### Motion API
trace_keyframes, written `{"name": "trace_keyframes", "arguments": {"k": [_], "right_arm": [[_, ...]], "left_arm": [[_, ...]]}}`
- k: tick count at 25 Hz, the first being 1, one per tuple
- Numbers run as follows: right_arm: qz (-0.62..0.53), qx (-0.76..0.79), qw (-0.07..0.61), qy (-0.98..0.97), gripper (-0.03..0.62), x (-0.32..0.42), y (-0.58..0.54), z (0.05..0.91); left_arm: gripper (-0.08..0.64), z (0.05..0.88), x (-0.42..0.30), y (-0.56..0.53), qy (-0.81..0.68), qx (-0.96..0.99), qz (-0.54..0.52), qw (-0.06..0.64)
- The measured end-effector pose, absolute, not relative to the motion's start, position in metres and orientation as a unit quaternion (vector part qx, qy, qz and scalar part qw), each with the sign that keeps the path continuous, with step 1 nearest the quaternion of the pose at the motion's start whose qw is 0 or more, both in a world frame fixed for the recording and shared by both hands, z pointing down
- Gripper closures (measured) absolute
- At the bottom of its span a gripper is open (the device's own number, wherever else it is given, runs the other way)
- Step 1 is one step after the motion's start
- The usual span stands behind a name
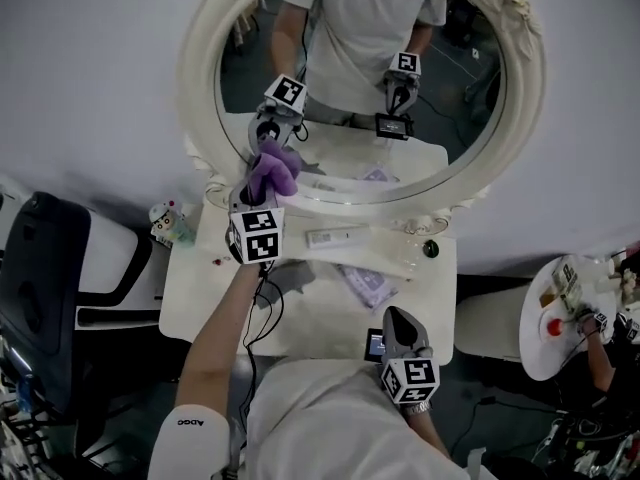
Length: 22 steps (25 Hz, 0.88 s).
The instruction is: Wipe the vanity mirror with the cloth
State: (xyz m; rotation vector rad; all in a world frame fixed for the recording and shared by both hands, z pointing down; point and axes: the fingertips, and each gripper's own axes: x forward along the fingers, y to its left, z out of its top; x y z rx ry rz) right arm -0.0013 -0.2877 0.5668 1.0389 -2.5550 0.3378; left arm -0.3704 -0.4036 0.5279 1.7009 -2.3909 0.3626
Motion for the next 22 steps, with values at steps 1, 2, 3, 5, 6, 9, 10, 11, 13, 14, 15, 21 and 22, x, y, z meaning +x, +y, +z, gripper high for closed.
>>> {"name": "trace_keyframes", "arguments": {"k": [1, 2, 3, 5, 6, 9, 10, 11, 13, 14, 15, 21, 22], "right_arm": [[0.119, 0.366, 0.180, -0.905, 0.584, -0.003, -0.288, 0.567], [0.118, 0.365, 0.179, -0.906, 0.584, -0.004, -0.287, 0.566], [0.118, 0.364, 0.178, -0.906, 0.584, -0.004, -0.288, 0.566], [0.118, 0.364, 0.178, -0.906, 0.584, 0.000, -0.289, 0.566], [0.121, 0.366, 0.177, -0.906, 0.584, 0.003, -0.291, 0.567], [0.129, 0.371, 0.174, -0.903, 0.584, 0.016, -0.300, 0.569], [0.131, 0.373, 0.174, -0.902, 0.584, 0.020, -0.302, 0.570], [0.132, 0.374, 0.174, -0.901, 0.584, 0.024, -0.304, 0.571], [0.132, 0.378, 0.175, -0.899, 0.584, 0.034, -0.305, 0.572], [0.132, 0.382, 0.177, -0.897, 0.584, 0.040, -0.305, 0.572], [0.131, 0.388, 0.178, -0.895, 0.584, 0.048, -0.305, 0.573], [0.143, 0.453, 0.183, -0.860, 0.584, 0.110, -0.312, 0.580], [0.147, 0.466, 0.183, -0.853, 0.584, 0.120, -0.312, 0.581]], "left_arm": [[0.506, 0.527, -0.371, -0.403, -0.806, 0.572, 0.118, 0.091], [0.506, 0.526, -0.371, -0.400, -0.808, 0.571, 0.112, 0.093], [0.506, 0.525, -0.370, -0.397, -0.807, 0.572, 0.104, 0.097], [0.506, 0.520, -0.359, -0.392, -0.800, 0.585, 0.090, 0.097], [0.506, 0.517, -0.349, -0.392, -0.793, 0.596, 0.087, 0.091], [0.506, 0.511, -0.308, -0.398, -0.769, 0.630, 0.086, 0.070], [0.506, 0.511, -0.292, -0.403, -0.760, 0.641, 0.085, 0.067], [0.506, 0.512, -0.275, -0.409, -0.751, 0.652, 0.084, 0.066], [0.506, 0.515, -0.238, -0.424, -0.730, 0.675, 0.086, 0.065], [0.506, 0.518, -0.219, -0.432, -0.719, 0.686, 0.087, 0.066], [0.506, 0.521, -0.201, -0.440, -0.709, 0.697, 0.087, 0.068], [0.506, 0.547, -0.112, -0.489, -0.663, 0.739, 0.096, 0.076], [0.506, 0.553, -0.101, -0.495, -0.659, 0.742, 0.099, 0.077]]}}
